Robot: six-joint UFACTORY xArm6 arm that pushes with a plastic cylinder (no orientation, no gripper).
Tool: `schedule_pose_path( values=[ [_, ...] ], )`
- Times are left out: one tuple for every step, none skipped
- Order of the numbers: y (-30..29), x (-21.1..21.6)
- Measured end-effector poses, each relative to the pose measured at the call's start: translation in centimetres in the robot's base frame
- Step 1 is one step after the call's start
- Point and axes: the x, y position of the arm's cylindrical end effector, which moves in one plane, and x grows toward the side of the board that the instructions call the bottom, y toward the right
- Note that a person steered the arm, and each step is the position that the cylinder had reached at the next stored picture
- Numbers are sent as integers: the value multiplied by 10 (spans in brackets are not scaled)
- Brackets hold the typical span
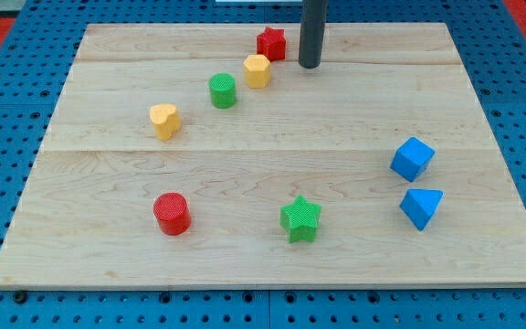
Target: Move the red star along with the yellow hexagon top right to the green circle
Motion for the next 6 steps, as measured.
schedule_pose_path(
  values=[
    [21,-61],
    [-34,-46],
    [-72,27],
    [-64,5],
    [-60,-20],
    [-60,-20]
  ],
)
